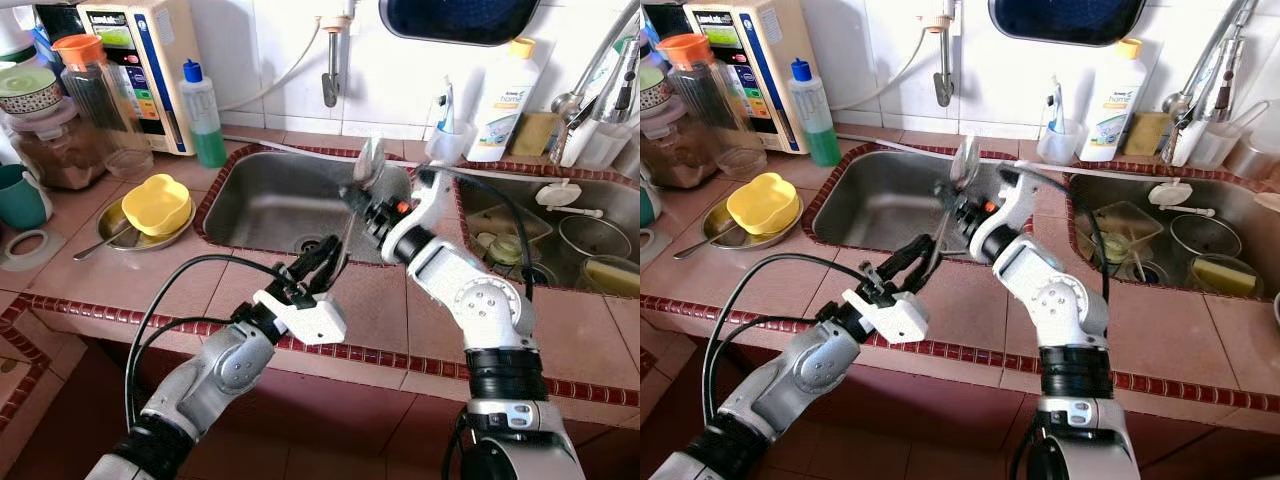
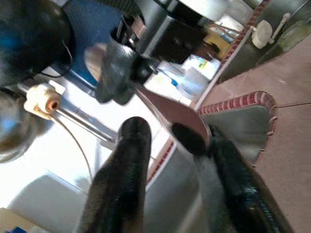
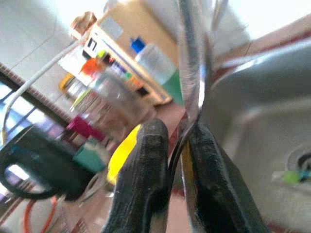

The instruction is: Kitchen organization

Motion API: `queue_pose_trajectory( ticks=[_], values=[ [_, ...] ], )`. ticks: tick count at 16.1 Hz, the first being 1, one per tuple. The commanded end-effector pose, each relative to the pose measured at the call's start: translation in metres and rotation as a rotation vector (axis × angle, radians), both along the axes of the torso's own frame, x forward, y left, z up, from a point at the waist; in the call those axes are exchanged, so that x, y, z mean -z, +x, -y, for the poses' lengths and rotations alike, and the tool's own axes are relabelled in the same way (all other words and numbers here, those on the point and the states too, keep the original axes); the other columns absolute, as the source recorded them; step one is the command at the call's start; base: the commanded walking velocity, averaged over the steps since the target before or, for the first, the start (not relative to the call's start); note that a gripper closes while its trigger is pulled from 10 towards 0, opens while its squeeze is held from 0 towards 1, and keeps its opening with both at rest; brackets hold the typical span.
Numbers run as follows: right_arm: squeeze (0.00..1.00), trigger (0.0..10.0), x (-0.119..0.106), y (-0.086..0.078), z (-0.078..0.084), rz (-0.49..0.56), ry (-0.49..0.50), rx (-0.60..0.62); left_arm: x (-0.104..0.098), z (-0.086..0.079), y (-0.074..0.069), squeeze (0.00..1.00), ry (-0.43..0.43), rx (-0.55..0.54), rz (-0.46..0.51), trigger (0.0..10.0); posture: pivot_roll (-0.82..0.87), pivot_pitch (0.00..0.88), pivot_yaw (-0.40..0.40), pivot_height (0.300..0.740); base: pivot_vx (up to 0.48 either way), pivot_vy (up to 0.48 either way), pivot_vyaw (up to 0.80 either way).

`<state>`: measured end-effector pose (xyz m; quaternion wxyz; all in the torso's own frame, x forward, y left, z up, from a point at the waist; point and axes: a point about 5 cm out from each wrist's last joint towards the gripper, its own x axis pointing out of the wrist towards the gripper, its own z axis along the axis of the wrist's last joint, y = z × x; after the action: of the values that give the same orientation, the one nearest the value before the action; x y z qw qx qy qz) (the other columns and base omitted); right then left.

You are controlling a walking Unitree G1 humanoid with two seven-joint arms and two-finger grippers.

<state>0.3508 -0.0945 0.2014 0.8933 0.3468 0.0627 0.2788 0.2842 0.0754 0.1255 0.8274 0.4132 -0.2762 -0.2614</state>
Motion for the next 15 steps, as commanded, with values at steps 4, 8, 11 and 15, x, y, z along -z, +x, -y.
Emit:
queue_pose_trajectory(
  ticks=[4,8,11,15],
  values=[
    [0.0,0.0,0.007,0.012,0.012,0.023,-0.134,0.111,-0.03,-0.007,0.002,1.0,-0.178,-0.055,0.051,10.0,0.01,0.021,0.013,0.74,0.0,0.0,0.0],
    [0.0,0.0,0.006,0.027,-0.004,0.194,-0.353,0.094,-0.026,-0.024,0.001,1.0,-0.336,-0.202,-0.058,10.0,0.07,0.019,0.014,0.74,0.0,0.0,0.0],
    [0.0,0.0,0.014,0.035,-0.011,0.354,-0.643,0.084,-0.026,-0.048,-0.006,1.0,-0.605,-0.329,-0.179,10.0,0.11,0.021,0.009,0.74,0.0,0.0,0.0],
    [0.0,0.0,0.022,0.04,-0.005,0.516,-0.922,0.083,-0.025,-0.061,-0.014,1.0,-0.646,-0.388,-0.243,10.0,0.14,0.025,0.008,0.74,0.0,0.0,0.0]
  ],
)
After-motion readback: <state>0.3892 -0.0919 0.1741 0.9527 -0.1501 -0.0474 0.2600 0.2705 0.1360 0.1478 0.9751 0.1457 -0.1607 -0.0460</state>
